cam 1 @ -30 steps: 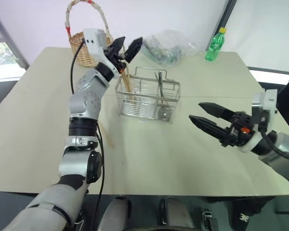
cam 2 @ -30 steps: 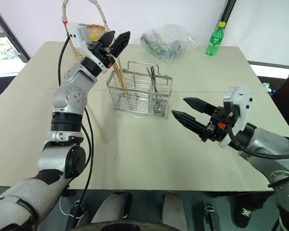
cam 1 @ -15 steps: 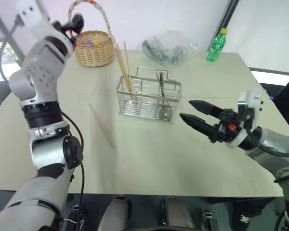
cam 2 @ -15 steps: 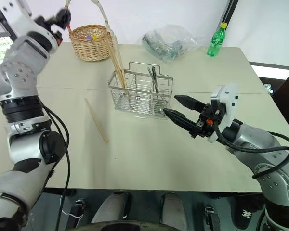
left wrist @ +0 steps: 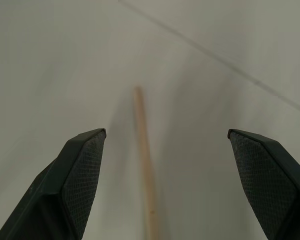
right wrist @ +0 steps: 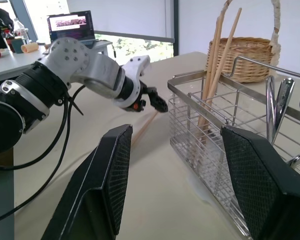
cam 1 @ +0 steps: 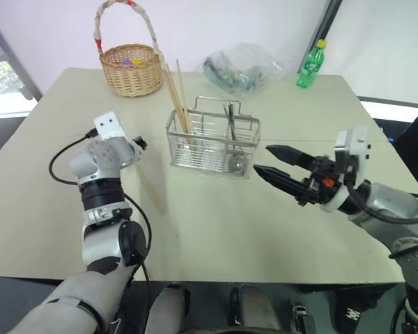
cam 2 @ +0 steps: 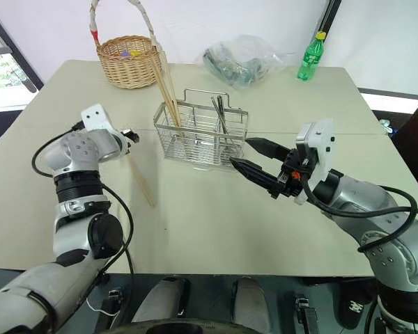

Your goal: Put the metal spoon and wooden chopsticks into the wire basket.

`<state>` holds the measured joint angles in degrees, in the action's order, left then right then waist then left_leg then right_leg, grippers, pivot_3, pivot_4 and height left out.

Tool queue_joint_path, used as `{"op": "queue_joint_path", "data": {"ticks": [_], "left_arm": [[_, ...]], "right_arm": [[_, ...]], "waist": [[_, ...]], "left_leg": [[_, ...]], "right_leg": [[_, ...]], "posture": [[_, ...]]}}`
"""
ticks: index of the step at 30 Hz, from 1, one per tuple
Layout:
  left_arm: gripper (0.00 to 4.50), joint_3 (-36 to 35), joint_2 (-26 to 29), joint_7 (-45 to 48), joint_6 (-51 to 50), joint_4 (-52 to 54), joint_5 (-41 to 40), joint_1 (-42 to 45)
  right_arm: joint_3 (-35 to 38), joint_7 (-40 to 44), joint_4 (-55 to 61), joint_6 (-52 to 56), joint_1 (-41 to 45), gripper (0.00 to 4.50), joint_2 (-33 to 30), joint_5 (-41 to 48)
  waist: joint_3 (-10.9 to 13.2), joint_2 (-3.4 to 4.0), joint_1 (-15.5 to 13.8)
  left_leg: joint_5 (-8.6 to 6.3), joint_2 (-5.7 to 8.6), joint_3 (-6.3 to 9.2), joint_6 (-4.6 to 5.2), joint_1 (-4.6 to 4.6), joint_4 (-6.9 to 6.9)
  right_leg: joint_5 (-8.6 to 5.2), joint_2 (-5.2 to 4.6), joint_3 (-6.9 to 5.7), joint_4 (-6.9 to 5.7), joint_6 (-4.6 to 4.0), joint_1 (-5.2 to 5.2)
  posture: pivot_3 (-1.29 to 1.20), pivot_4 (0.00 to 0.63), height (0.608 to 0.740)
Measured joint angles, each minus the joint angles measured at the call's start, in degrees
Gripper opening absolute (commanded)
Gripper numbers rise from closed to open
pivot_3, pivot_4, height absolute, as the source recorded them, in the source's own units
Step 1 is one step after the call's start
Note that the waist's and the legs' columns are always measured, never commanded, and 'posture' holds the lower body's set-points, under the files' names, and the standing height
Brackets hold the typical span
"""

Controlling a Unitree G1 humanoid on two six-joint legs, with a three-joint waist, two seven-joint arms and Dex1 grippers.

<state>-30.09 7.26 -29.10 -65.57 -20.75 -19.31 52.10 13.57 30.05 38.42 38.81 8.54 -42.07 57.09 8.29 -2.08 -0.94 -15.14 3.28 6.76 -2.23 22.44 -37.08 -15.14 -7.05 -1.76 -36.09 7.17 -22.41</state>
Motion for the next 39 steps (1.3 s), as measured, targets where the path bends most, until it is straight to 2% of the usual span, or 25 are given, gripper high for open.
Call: {"op": "queue_joint_path", "data": {"ticks": [6,7,9,15,16,24,27,30,34,39], "left_arm": [[4.12,0.3,-0.5,-0.2,3.7,-4.5,2.2,1.2],[3.88,0.3,-0.4,-0.1,4.5,-6.0,2.6,1.6],[3.28,0.5,0.2,0.2,5.7,-8.3,3.0,2.2],[0.3,0.7,1.2,1.4,9.1,-14.7,3.7,4.4],[0.03,0.6,1.2,1.6,9.6,-15.3,3.7,4.6],[0.03,0.3,2.2,2.8,12.5,-18.0,3.7,5.6],[0.03,1.1,4.9,4.9,17.4,-20.9,4.2,5.6],[0.03,1.3,9.6,8.3,26.8,-25.2,4.8,7.5],[0.03,1.2,16.1,18.3,41.2,-28.3,4.1,14.8],[0.03,0.1,18.7,35.4,51.3,-27.0,-2.4,24.5]], "right_arm": [[0.4,-2.2,1.6,0.7,-1.1,2.9,0.0,0.8],[0.5,-2.6,1.8,0.8,-1.3,2.9,0.0,1.1],[0.6,-3.3,2.0,0.8,-1.3,2.9,0.0,1.6],[0.6,-5.6,2.6,0.8,-1.3,2.9,0.1,2.4],[0.6,-5.9,2.6,0.8,-1.3,2.9,0.1,2.7],[0.6,-6.7,2.6,0.8,-0.4,2.9,0.1,2.9],[0.6,-6.5,2.6,0.9,-0.1,2.9,-0.2,3.0],[0.6,-5.9,2.3,1.6,0.1,2.9,-1.5,3.5],[0.9,-5.3,1.7,2.2,1.1,2.9,-2.4,4.1],[0.8,-5.2,1.7,2.7,1.5,2.9,-2.7,4.7]], "waist": [[-0.2,0.25,0.0],[-0.2,0.33,0.0],[-0.4,0.49,0.0],[-0.5,0.64,-1.1],[-0.5,0.63,-1.5],[-0.5,0.6,-1.6],[-0.4,0.47,-1.2],[-0.2,0.13,-1.0],[-0.1,-0.02,-1.4],[-0.1,-0.07,-1.5]], "left_leg": [[-0.01,0.01,-0.05,-0.01,-0.09,0.0],[-0.01,0.01,-0.06,-0.01,-0.11,0.0],[-0.01,0.0,-0.08,-0.01,-0.13,-0.01],[0.0,0.01,-0.1,-0.01,-0.12,-0.03],[0.0,0.04,-0.09,-0.01,-0.1,-0.04],[0.0,0.13,-0.06,-0.01,-0.06,-0.02],[0.0,0.08,-0.09,-0.01,-0.02,0.0],[0.01,-0.01,-0.1,-0.04,0.1,0.05],[0.03,-0.01,-0.11,-0.06,0.23,0.05],[-0.02,0.29,-0.08,0.04,0.36,-0.04]], "right_leg": [[0.0,-0.08,-0.01,0.01,0.02,0.1],[-0.01,-0.08,-0.01,0.0,0.02,0.11],[-0.01,-0.08,-0.01,0.01,0.03,0.13],[-0.02,-0.1,-0.01,0.01,0.05,0.13],[-0.02,-0.11,-0.01,0.02,0.05,0.14],[-0.03,-0.19,-0.03,0.0,0.1,0.1],[-0.03,-0.11,-0.03,-0.01,0.1,-0.02],[-0.01,0.03,-0.01,-0.01,0.07,-0.22],[0.01,-0.08,-0.04,0.02,0.02,-0.27],[0.02,-0.46,-0.11,0.13,0.05,-0.2]], "posture": [[0.0,0.15,0.661],[0.0,0.15,0.661],[0.0,0.15,0.661],[0.0,0.15,0.661],[0.0,0.15,0.661],[0.0,0.15,0.661],[0.0,0.15,0.661],[0.0,0.15,0.661],[0.0,0.15,0.661],[0.0,0.15,0.661]]}}
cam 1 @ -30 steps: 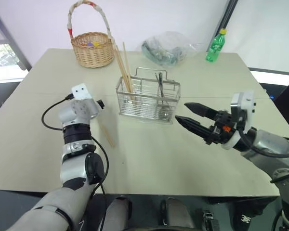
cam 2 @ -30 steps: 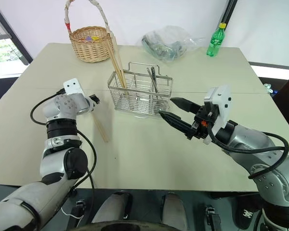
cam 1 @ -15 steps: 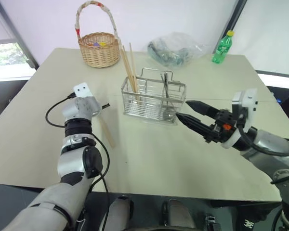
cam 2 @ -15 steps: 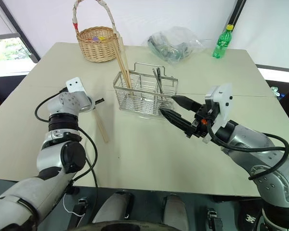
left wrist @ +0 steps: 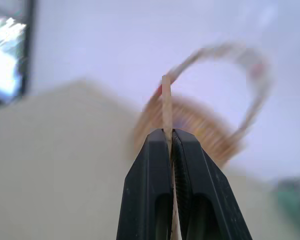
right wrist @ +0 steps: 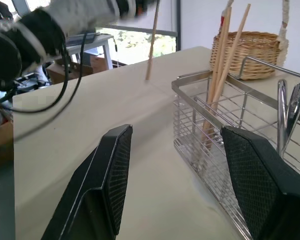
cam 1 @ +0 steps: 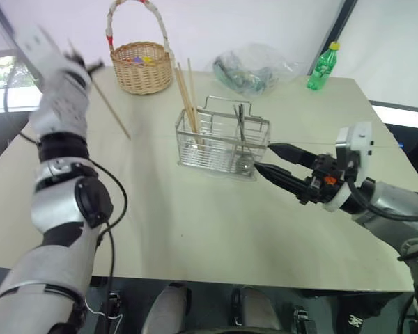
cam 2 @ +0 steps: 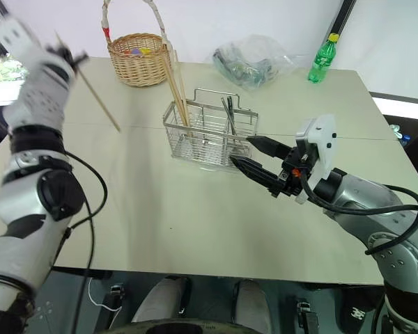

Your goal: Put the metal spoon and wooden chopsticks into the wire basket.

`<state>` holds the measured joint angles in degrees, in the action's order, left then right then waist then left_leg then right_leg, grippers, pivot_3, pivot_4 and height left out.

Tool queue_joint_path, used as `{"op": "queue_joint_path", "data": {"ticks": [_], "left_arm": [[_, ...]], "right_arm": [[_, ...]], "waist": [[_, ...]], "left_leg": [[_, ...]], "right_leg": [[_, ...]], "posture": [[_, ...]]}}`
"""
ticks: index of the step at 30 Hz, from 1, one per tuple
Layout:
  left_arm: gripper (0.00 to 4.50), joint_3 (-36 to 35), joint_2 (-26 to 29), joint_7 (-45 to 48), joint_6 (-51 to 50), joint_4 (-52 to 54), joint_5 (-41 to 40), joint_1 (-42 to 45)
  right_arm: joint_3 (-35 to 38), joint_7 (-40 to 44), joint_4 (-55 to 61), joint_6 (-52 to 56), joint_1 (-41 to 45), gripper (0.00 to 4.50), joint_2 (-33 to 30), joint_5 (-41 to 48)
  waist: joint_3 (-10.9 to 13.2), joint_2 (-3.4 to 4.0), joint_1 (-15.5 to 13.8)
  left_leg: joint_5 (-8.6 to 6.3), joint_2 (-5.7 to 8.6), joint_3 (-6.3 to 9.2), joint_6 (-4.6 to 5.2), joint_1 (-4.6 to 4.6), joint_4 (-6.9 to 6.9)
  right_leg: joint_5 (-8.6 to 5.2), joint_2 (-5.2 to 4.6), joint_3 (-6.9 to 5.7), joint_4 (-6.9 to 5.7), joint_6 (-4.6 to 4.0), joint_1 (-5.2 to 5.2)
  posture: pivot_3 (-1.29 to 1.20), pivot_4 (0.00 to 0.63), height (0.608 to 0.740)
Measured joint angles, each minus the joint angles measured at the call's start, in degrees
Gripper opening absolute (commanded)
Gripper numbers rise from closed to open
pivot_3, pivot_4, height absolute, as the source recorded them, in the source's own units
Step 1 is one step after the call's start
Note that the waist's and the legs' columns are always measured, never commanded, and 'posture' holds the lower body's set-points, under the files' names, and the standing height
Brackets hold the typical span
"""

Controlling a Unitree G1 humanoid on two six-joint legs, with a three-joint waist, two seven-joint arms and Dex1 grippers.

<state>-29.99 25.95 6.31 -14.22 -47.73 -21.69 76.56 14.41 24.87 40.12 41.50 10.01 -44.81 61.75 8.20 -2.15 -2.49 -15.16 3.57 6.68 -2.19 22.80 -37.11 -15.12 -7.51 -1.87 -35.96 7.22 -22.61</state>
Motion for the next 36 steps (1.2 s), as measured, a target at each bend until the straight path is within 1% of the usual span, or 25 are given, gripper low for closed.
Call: {"op": "queue_joint_path", "data": {"ticks": [2,5,7,11,14,20,26,29,36], "left_arm": [[0.03,-0.1,-0.1,4.9,-0.2,1.9,-3.2,2.9],[0.03,1.1,-1.5,9.8,-2.5,6.4,-6.2,4.9],[0.03,3.3,-2.8,11.6,-3.4,8.5,-6.3,4.8],[0.03,9.7,-6.7,16.1,-4.8,14.2,-5.8,0.8],[0.03,12.9,-9.3,17.4,-5.5,16.9,-5.1,-2.6],[0.03,17.4,-13.5,16.8,-4.6,20.1,-2.7,-7.9],[0.03,19.1,-15.6,16.7,-0.6,20.4,-0.6,-12.2],[1.04,19.6,-17.0,17.0,1.3,21.0,-0.2,-14.4],[4.38,17.7,-19.2,14.8,-2.1,24.0,-3.9,-15.5]], "right_arm": [[0.0,-0.3,0.0,0.2,-0.1,2.9,0.0,0.4],[0.2,-0.6,0.1,0.3,-0.7,2.9,0.0,0.4],[0.4,-1.0,0.3,0.3,-1.4,2.9,0.0,0.4],[1.2,-1.9,1.3,0.3,-2.8,2.9,0.0,0.5],[2.5,-2.3,1.4,0.2,-3.6,2.9,0.0,0.7],[3.5,-3.5,2.2,0.2,-5.0,2.9,0.0,1.8],[4.1,-4.7,3.3,0.2,-5.5,2.9,0.0,2.7],[4.6,-4.9,3.3,0.2,-5.7,2.9,0.0,2.8],[4.6,-4.8,3.3,0.2,-5.6,2.9,0.0,2.7]], "waist": [[0.0,0.0,0.3],[0.0,0.04,0.4],[0.0,0.06,0.3],[0.0,0.07,0.3],[0.0,0.08,0.4],[0.1,0.1,0.3],[0.1,0.11,0.3],[0.1,0.11,0.2],[0.1,0.1,0.3]], "left_leg": [[-0.06,0.05,-0.05,0.11,-0.02,0.0],[-0.09,0.03,-0.06,0.16,-0.11,0.03],[-0.09,0.01,-0.05,0.16,-0.22,0.06],[-0.08,-0.02,-0.06,0.17,-0.33,0.0],[-0.08,-0.07,-0.06,0.17,-0.34,-0.01],[-0.08,-0.12,-0.05,0.18,-0.3,0.04],[-0.09,-0.11,-0.05,0.2,-0.3,0.01],[-0.09,-0.11,-0.05,0.2,-0.31,0.0],[-0.09,-0.11,-0.04,0.21,-0.3,0.0]], "right_leg": [[0.0,-0.08,0.0,0.0,0.05,0.0],[-0.02,-0.07,-0.01,-0.04,0.12,0.03],[-0.04,-0.03,-0.03,-0.07,0.14,0.12],[-0.03,-0.01,-0.03,-0.06,0.14,0.25],[-0.03,0.05,0.0,-0.05,0.14,0.24],[-0.04,0.13,0.01,-0.05,0.12,0.19],[-0.03,0.12,0.01,-0.04,0.12,0.22],[-0.04,0.12,0.01,-0.03,0.11,0.24],[-0.04,0.12,0.01,-0.03,0.12,0.24]], "posture": [[0.0,0.15,0.661],[0.0,0.15,0.661],[0.0,0.15,0.661],[0.0,0.15,0.661],[0.0,0.15,0.661],[0.0,0.15,0.661],[0.0,0.15,0.661],[0.0,0.15,0.661],[0.0,0.15,0.661]]}}
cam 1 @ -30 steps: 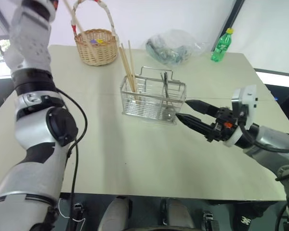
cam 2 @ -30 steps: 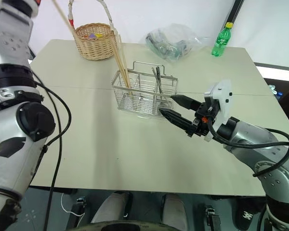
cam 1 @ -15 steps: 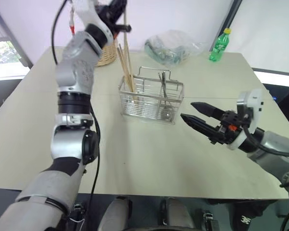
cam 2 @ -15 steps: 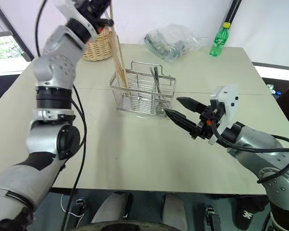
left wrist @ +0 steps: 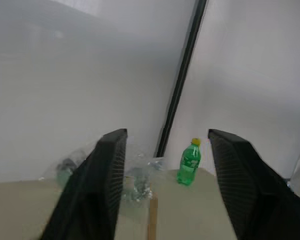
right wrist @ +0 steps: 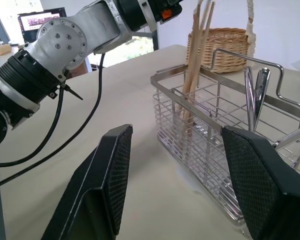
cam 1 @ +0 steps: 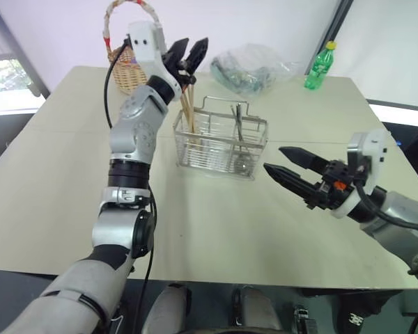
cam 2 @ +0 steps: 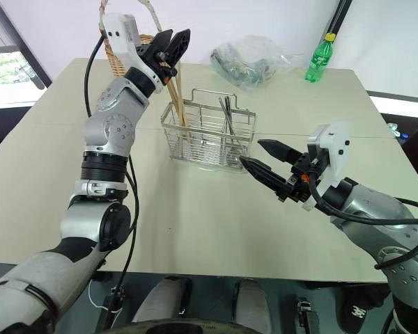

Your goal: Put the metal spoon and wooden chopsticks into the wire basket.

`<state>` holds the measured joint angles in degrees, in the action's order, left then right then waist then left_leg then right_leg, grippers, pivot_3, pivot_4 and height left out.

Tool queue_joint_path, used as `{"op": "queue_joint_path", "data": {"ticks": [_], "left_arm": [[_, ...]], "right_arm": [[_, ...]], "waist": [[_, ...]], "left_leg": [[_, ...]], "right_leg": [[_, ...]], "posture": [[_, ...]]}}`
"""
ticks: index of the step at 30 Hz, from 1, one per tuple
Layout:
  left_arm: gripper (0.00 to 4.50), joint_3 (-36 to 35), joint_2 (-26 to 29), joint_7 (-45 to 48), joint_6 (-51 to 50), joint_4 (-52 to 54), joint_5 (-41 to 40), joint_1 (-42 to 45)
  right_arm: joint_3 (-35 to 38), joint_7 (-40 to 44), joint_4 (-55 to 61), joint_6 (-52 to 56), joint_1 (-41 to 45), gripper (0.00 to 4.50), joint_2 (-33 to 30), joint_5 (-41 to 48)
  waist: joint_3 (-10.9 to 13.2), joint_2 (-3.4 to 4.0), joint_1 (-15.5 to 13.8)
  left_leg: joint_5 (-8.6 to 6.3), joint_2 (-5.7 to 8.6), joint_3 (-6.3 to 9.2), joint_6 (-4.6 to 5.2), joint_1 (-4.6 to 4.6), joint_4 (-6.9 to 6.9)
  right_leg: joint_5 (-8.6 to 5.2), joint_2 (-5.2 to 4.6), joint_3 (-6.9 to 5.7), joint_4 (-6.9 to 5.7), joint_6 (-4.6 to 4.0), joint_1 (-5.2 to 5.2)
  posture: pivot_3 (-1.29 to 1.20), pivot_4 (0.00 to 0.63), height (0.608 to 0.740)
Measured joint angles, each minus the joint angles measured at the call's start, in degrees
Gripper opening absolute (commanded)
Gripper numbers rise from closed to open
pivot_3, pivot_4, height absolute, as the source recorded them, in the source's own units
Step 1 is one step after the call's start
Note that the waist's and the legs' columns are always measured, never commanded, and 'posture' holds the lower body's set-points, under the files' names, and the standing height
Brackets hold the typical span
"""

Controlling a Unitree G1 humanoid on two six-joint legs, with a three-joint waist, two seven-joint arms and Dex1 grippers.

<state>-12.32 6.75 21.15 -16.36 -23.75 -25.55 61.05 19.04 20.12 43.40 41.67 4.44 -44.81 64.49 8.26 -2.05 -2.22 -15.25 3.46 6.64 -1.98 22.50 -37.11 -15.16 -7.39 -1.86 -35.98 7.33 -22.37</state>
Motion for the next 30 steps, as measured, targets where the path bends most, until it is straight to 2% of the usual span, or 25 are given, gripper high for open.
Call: {"op": "queue_joint_path", "data": {"ticks": [5,8,11,14,18,24,30], "left_arm": [[4.48,0.1,1.1,-0.3,-3.0,4.6,-0.9,-2.0],[4.48,0.1,6.6,2.1,-6.4,6.0,-1.3,-2.1],[4.48,0.4,19.4,11.5,-12.8,7.7,-2.7,-2.5],[4.48,0.7,31.6,22.6,-14.5,9.3,-2.7,-5.6],[4.48,2.0,42.5,35.8,-14.7,13.1,-2.8,-15.1],[4.48,-0.8,45.9,38.6,-15.9,17.9,-4.0,-22.2],[4.48,-3.0,49.8,40.1,-19.8,25.4,-6.7,-30.6]], "right_arm": [[0.0,1.6,-0.8,-0.2,0.1,2.9,-0.5,-1.1],[0.2,3.8,-2.5,-1.0,0.1,2.9,-1.8,-3.6],[1.2,8.1,-7.0,-2.2,-0.6,2.9,-4.5,-7.8],[3.0,12.9,-11.7,-4.0,-2.4,2.9,-6.7,-12.5],[3.8,19.2,-15.4,-6.2,-2.4,2.9,-8.5,-15.9],[2.3,22.7,-19.0,-8.7,1.3,2.9,-7.8,-19.5],[-1.0,23.5,-20.4,-10.0,4.2,2.9,-4.5,-21.6]], "waist": [[0.0,0.01,0.1],[0.0,0.04,0.2],[0.1,0.19,0.9],[0.1,0.27,1.6],[0.1,0.36,1.6],[0.2,0.36,1.4],[0.2,0.42,1.7]], "left_leg": [[0.0,0.0,-0.01,0.01,-0.02,0.0],[0.0,-0.06,-0.02,0.01,-0.03,0.0],[0.0,-0.11,-0.03,0.01,-0.05,0.04],[0.0,-0.19,0.0,0.01,-0.08,0.12],[-0.01,-0.2,-0.02,0.0,-0.07,0.1],[-0.01,-0.21,0.04,-0.01,-0.05,0.08],[-0.04,-0.21,-0.04,0.03,0.04,0.16]], "right_leg": [[0.0,0.02,0.0,-0.02,0.0,0.0],[0.0,0.11,0.0,-0.01,-0.01,-0.02],[-0.01,0.25,0.02,-0.02,-0.04,-0.05],[-0.03,0.27,0.03,-0.03,-0.09,-0.02],[-0.13,0.18,0.09,0.01,-0.27,-0.02],[-0.13,-0.03,0.06,0.37,-0.37,0.11],[-0.1,-0.06,0.06,0.51,-0.38,0.01]], "posture": [[0.0,0.15,0.661],[0.0,0.15,0.661],[0.0,0.15,0.661],[0.0,0.15,0.661],[0.0,0.15,0.661],[0.0,0.15,0.661],[0.0,0.15,0.661]]}}
